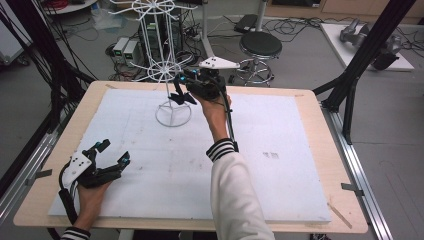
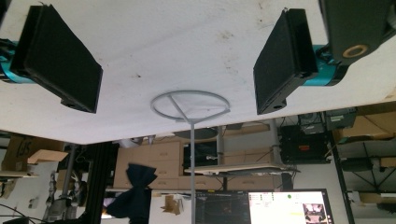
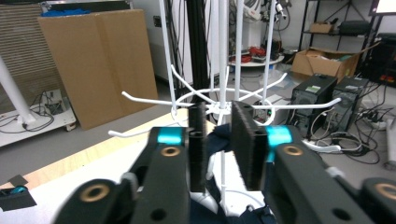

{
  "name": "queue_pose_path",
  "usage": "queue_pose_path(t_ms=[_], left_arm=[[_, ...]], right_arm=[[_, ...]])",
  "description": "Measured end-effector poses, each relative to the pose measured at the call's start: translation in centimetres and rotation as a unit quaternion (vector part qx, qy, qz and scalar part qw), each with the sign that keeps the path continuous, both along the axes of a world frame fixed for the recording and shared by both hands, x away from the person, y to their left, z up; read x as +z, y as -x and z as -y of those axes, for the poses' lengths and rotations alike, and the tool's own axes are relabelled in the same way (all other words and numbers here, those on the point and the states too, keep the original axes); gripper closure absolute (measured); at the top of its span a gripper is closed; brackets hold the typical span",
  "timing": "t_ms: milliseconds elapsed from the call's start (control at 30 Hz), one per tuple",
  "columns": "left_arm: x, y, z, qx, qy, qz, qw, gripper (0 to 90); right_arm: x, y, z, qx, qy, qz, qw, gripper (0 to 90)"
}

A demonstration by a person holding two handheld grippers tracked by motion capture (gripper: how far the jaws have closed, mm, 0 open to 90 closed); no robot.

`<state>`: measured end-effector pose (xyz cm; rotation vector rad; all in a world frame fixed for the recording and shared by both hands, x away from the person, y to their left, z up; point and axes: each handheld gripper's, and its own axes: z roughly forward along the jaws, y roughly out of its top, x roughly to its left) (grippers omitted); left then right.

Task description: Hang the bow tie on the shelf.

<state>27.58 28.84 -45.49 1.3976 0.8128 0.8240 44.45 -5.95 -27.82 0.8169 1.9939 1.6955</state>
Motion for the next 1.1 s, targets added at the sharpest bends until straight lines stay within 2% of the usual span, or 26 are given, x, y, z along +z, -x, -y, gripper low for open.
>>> queue_pose_path(t_ms=[67, 133, 233, 300, 400, 467, 533, 600, 667, 733, 867, 1000, 1100], left_arm=[[0.0, 0.0, 0.0, 0.0, 0.0, -0.001, 1.0, 16.0], [0.0, 0.0, 0.0, 0.0, 0.001, -0.002, 1.0, 16.0], [0.0, 0.0, 0.0, 0.001, -0.001, -0.002, 1.0, 16.0], [0.0, 0.0, 0.0, 0.001, -0.001, -0.002, 1.0, 16.0], [0.0, 0.0, 0.1, 0.001, -0.002, -0.001, 1.0, 16.0], [0.0, 0.0, 0.1, 0.002, -0.003, 0.0, 1.0, 16.0], [0.0, 0.0, 0.1, 0.001, -0.002, 0.0, 1.0, 16.0], [0.0, 0.0, 0.1, 0.0, -0.001, 0.001, 1.0, 16.0], [0.0, 0.1, 0.0, 0.0, -0.001, 0.002, 1.0, 16.0], [0.0, 0.1, 0.0, 0.0, -0.001, 0.002, 1.0, 16.0], [0.0, 0.0, 0.0, 0.0, -0.001, 0.0, 1.0, 16.0], [0.0, 0.0, 0.0, 0.0, -0.003, -0.001, 1.0, 16.0], [0.0, 0.0, 0.0, 0.001, -0.001, 0.001, 1.0, 16.0]], right_arm=[[0.3, 0.4, 0.0, -0.01, 0.003, 0.008, 0.9999, 50.8], [0.5, 1.1, 0.1, -0.032, 0.014, 0.019, 0.9992, 30.5], [1.1, 1.9, 0.5, -0.042, 0.025, 0.011, 0.9987, 11.3], [1.6, 2.7, 1.1, -0.042, 0.026, 0.011, 0.9987, 10.6], [2.0, 4.6, 2.6, -0.043, 0.014, 0.041, 0.9981, 10.6], [1.9, 5.8, 4.0, -0.039, 0.028, 0.038, 0.9981, 10.6], [1.6, 7.4, 5.7, -0.048, 0.033, 0.051, 0.997, 10.6], [1.0, 9.1, 7.6, -0.056, 0.038, 0.052, 0.9964, 10.7], [0.1, 11.0, 9.7, -0.072, 0.048, 0.059, 0.9945, 10.7], [-1.0, 12.9, 11.8, -0.09, 0.047, 0.061, 0.993, 10.7], [-3.8, 16.1, 15.7, -0.133, 0.06, 0.077, 0.9863, 10.7], [-7.2, 17.9, 18.8, -0.153, 0.047, 0.078, 0.984, 10.7], [-9.8, 18.7, 20.3, -0.164, 0.033, 0.079, 0.9827, 10.7]])
